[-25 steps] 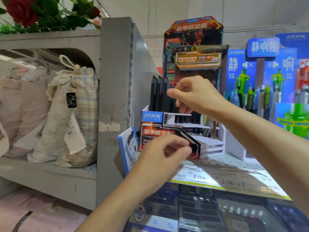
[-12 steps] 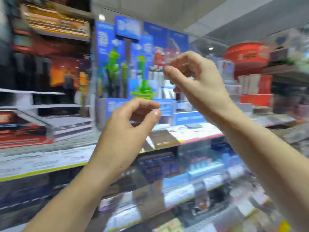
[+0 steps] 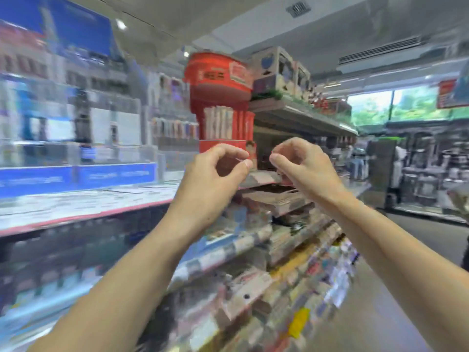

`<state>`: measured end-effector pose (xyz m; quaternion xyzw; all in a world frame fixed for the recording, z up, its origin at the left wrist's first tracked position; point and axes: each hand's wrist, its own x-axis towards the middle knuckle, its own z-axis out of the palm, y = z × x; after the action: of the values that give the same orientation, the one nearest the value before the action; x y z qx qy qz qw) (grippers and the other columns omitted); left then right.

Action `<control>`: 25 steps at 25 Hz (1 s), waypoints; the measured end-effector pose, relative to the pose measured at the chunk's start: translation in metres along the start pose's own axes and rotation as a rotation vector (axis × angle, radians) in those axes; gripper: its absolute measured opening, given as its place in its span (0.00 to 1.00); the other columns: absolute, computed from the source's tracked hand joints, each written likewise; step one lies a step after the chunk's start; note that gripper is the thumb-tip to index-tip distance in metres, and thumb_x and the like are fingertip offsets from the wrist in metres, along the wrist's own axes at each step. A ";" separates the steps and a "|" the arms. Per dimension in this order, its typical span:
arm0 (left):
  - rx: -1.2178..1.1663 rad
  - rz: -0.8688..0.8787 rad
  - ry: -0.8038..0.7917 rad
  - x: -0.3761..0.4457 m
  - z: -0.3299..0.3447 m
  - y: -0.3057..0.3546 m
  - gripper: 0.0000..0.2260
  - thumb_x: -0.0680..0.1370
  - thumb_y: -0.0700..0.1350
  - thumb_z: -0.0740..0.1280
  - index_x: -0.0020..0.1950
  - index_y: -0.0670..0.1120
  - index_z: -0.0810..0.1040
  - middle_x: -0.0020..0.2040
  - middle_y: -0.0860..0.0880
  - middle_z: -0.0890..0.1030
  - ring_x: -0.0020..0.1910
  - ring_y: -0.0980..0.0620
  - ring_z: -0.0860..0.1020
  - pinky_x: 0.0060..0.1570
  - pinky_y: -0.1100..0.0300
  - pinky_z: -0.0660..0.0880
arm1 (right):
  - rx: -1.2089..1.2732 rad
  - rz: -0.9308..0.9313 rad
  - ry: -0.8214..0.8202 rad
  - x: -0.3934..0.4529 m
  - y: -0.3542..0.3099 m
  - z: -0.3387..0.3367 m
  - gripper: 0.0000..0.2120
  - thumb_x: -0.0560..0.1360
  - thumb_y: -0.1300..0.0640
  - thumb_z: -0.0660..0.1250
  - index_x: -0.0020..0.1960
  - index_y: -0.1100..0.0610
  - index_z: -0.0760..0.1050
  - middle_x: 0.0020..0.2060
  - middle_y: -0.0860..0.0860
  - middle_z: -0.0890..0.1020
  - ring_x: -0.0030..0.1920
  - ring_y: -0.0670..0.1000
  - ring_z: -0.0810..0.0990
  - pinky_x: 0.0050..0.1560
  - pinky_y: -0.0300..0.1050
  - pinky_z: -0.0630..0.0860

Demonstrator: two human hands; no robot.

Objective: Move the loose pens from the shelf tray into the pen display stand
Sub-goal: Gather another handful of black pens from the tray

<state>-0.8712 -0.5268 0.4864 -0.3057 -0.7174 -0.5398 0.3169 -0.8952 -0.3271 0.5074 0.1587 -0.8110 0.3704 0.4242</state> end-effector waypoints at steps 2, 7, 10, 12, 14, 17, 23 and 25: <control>0.006 -0.015 -0.006 0.024 0.061 -0.016 0.03 0.78 0.48 0.71 0.50 0.52 0.82 0.43 0.57 0.84 0.42 0.61 0.79 0.45 0.63 0.73 | -0.063 0.059 -0.027 0.011 0.063 -0.027 0.04 0.77 0.53 0.71 0.44 0.48 0.78 0.37 0.47 0.83 0.38 0.51 0.81 0.40 0.48 0.80; 0.037 -0.073 -0.105 0.081 0.194 -0.068 0.03 0.78 0.47 0.71 0.50 0.51 0.82 0.43 0.55 0.83 0.39 0.61 0.77 0.41 0.65 0.71 | -0.107 0.211 -0.097 0.036 0.197 -0.065 0.02 0.78 0.52 0.71 0.49 0.50 0.79 0.41 0.49 0.84 0.43 0.52 0.84 0.41 0.51 0.83; 0.082 -0.076 -0.199 0.115 0.266 -0.112 0.04 0.78 0.49 0.71 0.51 0.51 0.82 0.44 0.55 0.83 0.41 0.61 0.78 0.40 0.71 0.70 | -0.146 0.248 -0.134 0.060 0.269 -0.067 0.05 0.78 0.54 0.71 0.51 0.54 0.79 0.42 0.54 0.85 0.44 0.56 0.85 0.46 0.58 0.84; 0.122 -0.073 -0.238 0.141 0.308 -0.144 0.03 0.79 0.50 0.70 0.51 0.53 0.80 0.48 0.55 0.82 0.44 0.61 0.77 0.38 0.74 0.69 | -0.163 0.263 -0.157 0.080 0.316 -0.063 0.06 0.79 0.54 0.71 0.52 0.55 0.78 0.43 0.54 0.85 0.43 0.57 0.85 0.43 0.56 0.84; 0.157 -0.072 -0.269 0.174 0.346 -0.177 0.03 0.79 0.51 0.68 0.52 0.55 0.79 0.52 0.54 0.81 0.47 0.59 0.77 0.42 0.72 0.69 | -0.194 0.273 -0.188 0.107 0.361 -0.058 0.06 0.79 0.53 0.70 0.54 0.54 0.78 0.43 0.53 0.85 0.43 0.55 0.85 0.42 0.52 0.85; 0.228 -0.111 -0.283 0.224 0.391 -0.224 0.06 0.81 0.50 0.67 0.57 0.53 0.79 0.57 0.53 0.80 0.52 0.55 0.77 0.46 0.61 0.73 | -0.239 0.270 -0.249 0.156 0.425 -0.047 0.05 0.79 0.54 0.70 0.53 0.54 0.78 0.42 0.51 0.84 0.40 0.53 0.85 0.35 0.45 0.84; 0.513 -0.270 -0.257 0.294 0.414 -0.304 0.12 0.81 0.52 0.66 0.63 0.51 0.77 0.57 0.51 0.78 0.55 0.50 0.76 0.53 0.54 0.74 | -0.155 0.191 -0.391 0.255 0.527 0.019 0.04 0.79 0.54 0.70 0.52 0.53 0.80 0.43 0.49 0.83 0.39 0.49 0.82 0.33 0.41 0.79; 0.603 -0.375 -0.230 0.308 0.412 -0.329 0.14 0.81 0.53 0.66 0.64 0.51 0.76 0.56 0.52 0.77 0.55 0.50 0.75 0.51 0.56 0.71 | -0.115 0.141 -0.479 0.285 0.554 0.052 0.04 0.78 0.53 0.71 0.51 0.52 0.81 0.44 0.48 0.84 0.39 0.46 0.81 0.33 0.39 0.77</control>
<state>-1.3681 -0.1738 0.4479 -0.1202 -0.9186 -0.3152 0.2057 -1.4094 0.0244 0.4597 0.1606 -0.9171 0.3042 0.2015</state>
